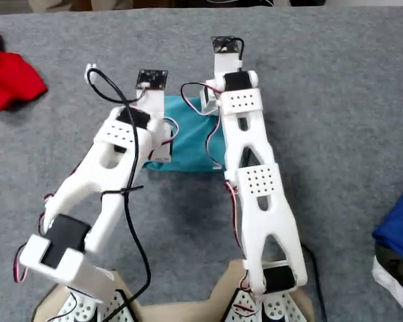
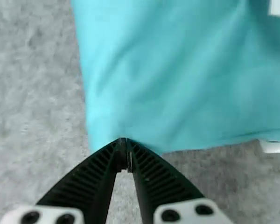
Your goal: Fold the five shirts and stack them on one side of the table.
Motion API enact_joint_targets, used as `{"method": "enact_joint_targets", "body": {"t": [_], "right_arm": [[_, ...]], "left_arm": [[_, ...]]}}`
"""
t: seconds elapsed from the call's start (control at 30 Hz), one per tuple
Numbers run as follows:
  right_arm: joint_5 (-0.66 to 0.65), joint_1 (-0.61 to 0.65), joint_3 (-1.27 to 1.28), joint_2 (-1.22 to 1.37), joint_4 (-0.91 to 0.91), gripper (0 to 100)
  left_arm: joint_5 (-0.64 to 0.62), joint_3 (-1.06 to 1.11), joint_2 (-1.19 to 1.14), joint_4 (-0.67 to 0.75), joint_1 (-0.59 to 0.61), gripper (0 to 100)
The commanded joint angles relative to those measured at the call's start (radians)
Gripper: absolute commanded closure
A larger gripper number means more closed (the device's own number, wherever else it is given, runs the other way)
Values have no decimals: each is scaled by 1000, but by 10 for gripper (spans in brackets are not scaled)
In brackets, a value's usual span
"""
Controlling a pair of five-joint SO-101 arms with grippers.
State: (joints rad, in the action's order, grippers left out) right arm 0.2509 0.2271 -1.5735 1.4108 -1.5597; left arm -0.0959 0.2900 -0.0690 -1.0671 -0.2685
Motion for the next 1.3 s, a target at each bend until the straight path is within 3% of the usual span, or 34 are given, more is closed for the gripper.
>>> {"method": "enact_joint_targets", "body": {"t": [0.0,0.17,0.4,0.6,0.73,1.07,1.13,1.27], "right_arm": [[2,-38,-91,10,-11,993],[0,-53,-88,12,-15,993],[0,-56,-94,4,-17,993],[-69,-21,-93,-150,-130,992],[-69,-44,-93,-225,-161,990],[-77,-54,-84,-360,-229,992],[-101,-45,-42,-386,-229,992],[-112,-13,216,-487,-230,993]], "left_arm": [[-6,8,-74,49,-5,981],[-9,-72,-245,46,-2,981],[-8,-262,-323,-89,25,981],[28,-586,-291,-279,78,981],[71,-763,-294,-321,114,981],[107,-822,-568,143,149,980],[104,-879,-644,160,132,980],[106,-1048,-756,61,114,980]]}}
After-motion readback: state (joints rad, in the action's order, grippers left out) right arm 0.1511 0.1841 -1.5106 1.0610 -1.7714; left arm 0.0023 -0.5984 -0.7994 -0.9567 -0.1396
